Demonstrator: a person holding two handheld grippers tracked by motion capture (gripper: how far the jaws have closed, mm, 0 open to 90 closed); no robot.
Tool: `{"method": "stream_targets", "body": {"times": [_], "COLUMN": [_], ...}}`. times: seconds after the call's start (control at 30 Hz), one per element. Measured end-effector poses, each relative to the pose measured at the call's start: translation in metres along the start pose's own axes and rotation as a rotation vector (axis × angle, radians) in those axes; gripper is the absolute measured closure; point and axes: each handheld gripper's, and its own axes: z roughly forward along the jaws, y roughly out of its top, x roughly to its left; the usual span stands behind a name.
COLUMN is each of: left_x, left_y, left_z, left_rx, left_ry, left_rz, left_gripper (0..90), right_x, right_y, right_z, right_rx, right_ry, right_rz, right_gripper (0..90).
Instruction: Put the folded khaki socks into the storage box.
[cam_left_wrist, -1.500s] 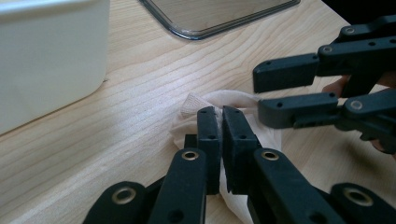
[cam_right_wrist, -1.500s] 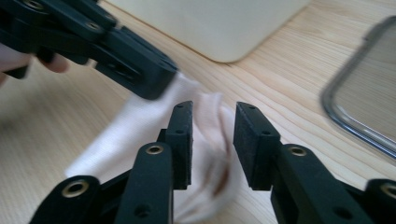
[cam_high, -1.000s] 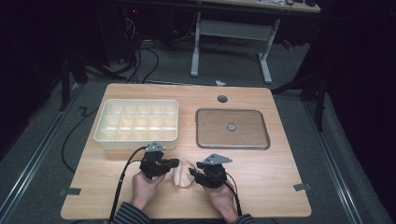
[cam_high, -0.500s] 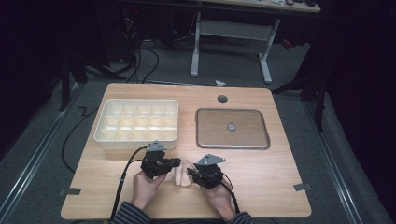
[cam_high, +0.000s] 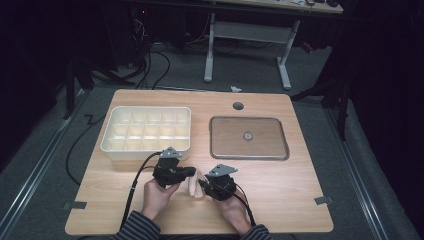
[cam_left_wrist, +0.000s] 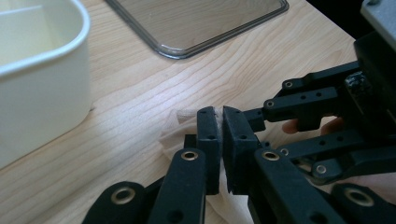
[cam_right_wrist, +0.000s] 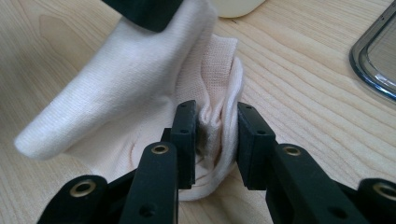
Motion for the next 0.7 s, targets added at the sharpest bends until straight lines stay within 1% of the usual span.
{"method": "stream_targets", "body": {"times": [0.1, 0.23, 0.3, 0.43, 0.5, 0.63, 0.7], "left_x": [-0.0022, -0.0008, -0.0006, -0.0010, 0.0004, 0.0047, 0.0057], "left_y": [0.0020, 0.0024, 0.0030, 0.0052, 0.0057, 0.0062, 0.0067], "left_z": [0.0017, 0.0042, 0.0046, 0.0047, 0.0051, 0.0086, 0.0100], "left_rx": [0.000, -0.001, -0.001, 0.000, -0.004, -0.007, -0.003], "left_ry": [-0.001, -0.006, -0.006, -0.006, -0.019, -0.028, -0.026], "left_rz": [0.014, 0.006, 0.007, 0.017, 0.008, -0.004, -0.002], "left_gripper": [86.6, 86.6, 86.6, 86.6, 86.6, 86.7, 86.8], "right_x": [0.0005, 0.0008, 0.0010, 0.0016, 0.0025, 0.0030, 0.0043], "right_y": [0.0001, 0.0002, 0.0003, 0.0009, 0.0012, 0.0038, 0.0056], "right_z": [0.0002, 0.0005, 0.0006, 0.0017, 0.0019, 0.0038, 0.0050], "right_rx": [-0.001, -0.001, 0.000, 0.000, 0.001, 0.009, 0.015], "right_ry": [-0.001, 0.004, 0.002, 0.010, 0.016, 0.033, 0.037], "right_rz": [-0.006, -0.006, -0.019, -0.022, -0.018, -0.027, -0.031], "right_gripper": [71.2, 71.2, 71.1, 71.1, 71.1, 71.1, 71.1]}}
